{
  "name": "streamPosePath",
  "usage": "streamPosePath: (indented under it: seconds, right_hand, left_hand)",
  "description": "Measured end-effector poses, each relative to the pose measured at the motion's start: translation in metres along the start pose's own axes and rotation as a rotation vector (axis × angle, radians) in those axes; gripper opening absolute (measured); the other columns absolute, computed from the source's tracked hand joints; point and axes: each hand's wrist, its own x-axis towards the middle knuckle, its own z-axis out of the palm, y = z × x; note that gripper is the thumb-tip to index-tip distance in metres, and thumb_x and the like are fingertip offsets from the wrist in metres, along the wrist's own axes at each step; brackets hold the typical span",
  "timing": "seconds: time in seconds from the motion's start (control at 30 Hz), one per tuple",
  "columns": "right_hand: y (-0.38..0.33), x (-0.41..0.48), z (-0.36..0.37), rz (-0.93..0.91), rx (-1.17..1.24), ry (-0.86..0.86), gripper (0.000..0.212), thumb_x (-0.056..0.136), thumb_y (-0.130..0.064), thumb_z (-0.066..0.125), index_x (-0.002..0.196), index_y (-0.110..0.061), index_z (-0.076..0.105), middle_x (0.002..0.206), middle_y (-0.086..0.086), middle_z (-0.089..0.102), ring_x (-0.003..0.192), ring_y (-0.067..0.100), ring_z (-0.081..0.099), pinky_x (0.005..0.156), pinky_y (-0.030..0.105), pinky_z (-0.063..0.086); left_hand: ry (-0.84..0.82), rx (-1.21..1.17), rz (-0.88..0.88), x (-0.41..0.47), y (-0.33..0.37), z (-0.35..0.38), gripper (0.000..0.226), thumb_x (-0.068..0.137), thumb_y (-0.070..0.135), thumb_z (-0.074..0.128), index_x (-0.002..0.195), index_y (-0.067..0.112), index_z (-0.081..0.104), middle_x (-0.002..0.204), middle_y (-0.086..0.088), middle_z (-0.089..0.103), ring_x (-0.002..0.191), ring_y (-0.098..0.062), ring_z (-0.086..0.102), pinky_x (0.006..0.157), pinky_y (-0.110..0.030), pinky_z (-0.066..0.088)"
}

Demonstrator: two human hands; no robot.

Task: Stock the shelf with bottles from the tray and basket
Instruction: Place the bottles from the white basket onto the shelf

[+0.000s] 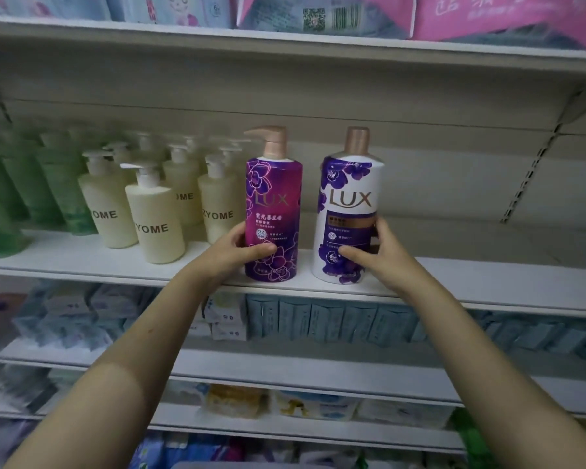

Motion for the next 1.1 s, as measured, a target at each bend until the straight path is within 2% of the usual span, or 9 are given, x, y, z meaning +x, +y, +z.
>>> streamPosePath:
  seconds: [0.1, 0.2, 0.33, 0.53, 0.63, 0.7, 0.83, 0.97, 1.1]
  right_hand:
    - [0.01, -0.005, 0.005, -0.016, -0.029, 0.058, 0.07, 0.088, -0.026, 0.069, 0.145, -0.031, 0.03, 0.122, -0.015, 0.052, 0.118, 0.009, 0.052, 0.088, 0.021, 0.044]
    - [0.012, -0.002, 0.005, -0.074, -0.046, 0.063, 0.077, 0.09, -0.022, 0.068, 0.149, -0.037, 0.02, 0.126, -0.02, 0.051, 0.117, 0.004, 0.051, 0.095, 0.022, 0.045]
    - [0.018, 0.009, 0.003, -0.081, -0.04, 0.067, 0.075, 0.09, -0.021, 0.067, 0.144, -0.044, 0.02, 0.121, -0.028, 0.048, 0.116, 0.004, 0.051, 0.097, 0.027, 0.045]
    - [0.03, 0.038, -0.001, -0.058, -0.009, 0.064, 0.073, 0.09, -0.02, 0.067, 0.147, -0.034, 0.022, 0.131, -0.01, 0.05, 0.125, 0.014, 0.049, 0.099, 0.032, 0.046]
    - [0.035, 0.058, -0.002, -0.074, -0.047, 0.071, 0.072, 0.091, -0.017, 0.066, 0.147, -0.028, 0.022, 0.131, -0.007, 0.049, 0.125, 0.017, 0.049, 0.097, 0.03, 0.045]
    - [0.04, 0.071, -0.004, -0.08, -0.063, 0.077, 0.072, 0.092, -0.016, 0.065, 0.148, -0.027, 0.022, 0.13, -0.007, 0.051, 0.122, 0.016, 0.052, 0.097, 0.031, 0.047]
    - [0.044, 0.099, -0.006, -0.056, -0.025, 0.073, 0.076, 0.091, -0.018, 0.066, 0.15, -0.032, 0.02, 0.138, -0.008, 0.049, 0.121, 0.011, 0.049, 0.096, 0.031, 0.047]
    - [0.05, 0.127, -0.009, -0.09, -0.045, 0.058, 0.073, 0.089, -0.017, 0.068, 0.147, -0.025, 0.024, 0.14, -0.003, 0.048, 0.125, 0.015, 0.048, 0.102, 0.038, 0.047]
    - [0.055, 0.147, -0.012, -0.109, -0.052, 0.041, 0.067, 0.091, -0.014, 0.066, 0.143, -0.026, 0.026, 0.134, -0.005, 0.05, 0.122, 0.014, 0.049, 0.104, 0.04, 0.046]
  left_hand:
    - [0.007, -0.005, 0.014, 0.003, -0.001, 0.001, 0.043, 0.075, 0.022, 0.073, 0.113, 0.031, 0.058, 0.111, 0.003, 0.07, 0.104, -0.012, 0.067, 0.087, -0.028, 0.053]
    - [0.0, -0.009, 0.027, 0.006, -0.004, 0.002, 0.043, 0.073, 0.024, 0.073, 0.113, 0.031, 0.058, 0.108, 0.006, 0.071, 0.1, -0.01, 0.068, 0.083, -0.024, 0.052]
    - [-0.003, -0.011, 0.046, 0.009, -0.009, 0.001, 0.045, 0.072, 0.025, 0.073, 0.114, 0.031, 0.057, 0.105, 0.008, 0.072, 0.1, -0.008, 0.068, 0.083, -0.023, 0.053]
    - [0.014, -0.008, 0.071, 0.007, -0.01, 0.004, 0.04, 0.078, 0.033, 0.064, 0.117, 0.029, 0.054, 0.111, 0.007, 0.068, 0.096, -0.002, 0.067, 0.078, -0.015, 0.052]
    - [0.065, 0.0, 0.092, 0.008, -0.013, 0.004, 0.051, 0.081, 0.046, 0.055, 0.127, 0.025, 0.049, 0.117, 0.004, 0.065, 0.1, -0.002, 0.065, 0.081, -0.017, 0.052]
    - [0.087, 0.003, 0.096, 0.009, -0.016, 0.001, 0.056, 0.085, 0.051, 0.062, 0.13, 0.02, 0.05, 0.119, 0.001, 0.066, 0.104, -0.007, 0.065, 0.086, -0.021, 0.052]
    - [0.116, 0.057, 0.114, 0.011, -0.022, -0.003, 0.06, 0.072, 0.06, 0.062, 0.117, 0.02, 0.062, 0.111, 0.001, 0.071, 0.105, -0.015, 0.067, 0.091, -0.029, 0.052]
    - [0.135, 0.06, 0.15, 0.012, -0.024, -0.001, 0.053, 0.07, 0.061, 0.062, 0.107, 0.024, 0.065, 0.103, 0.005, 0.074, 0.098, -0.012, 0.069, 0.08, -0.021, 0.054]
    - [0.149, 0.057, 0.161, 0.011, -0.024, -0.002, 0.066, 0.063, 0.072, 0.069, 0.106, 0.023, 0.066, 0.103, 0.006, 0.074, 0.097, -0.011, 0.069, 0.078, -0.02, 0.054]
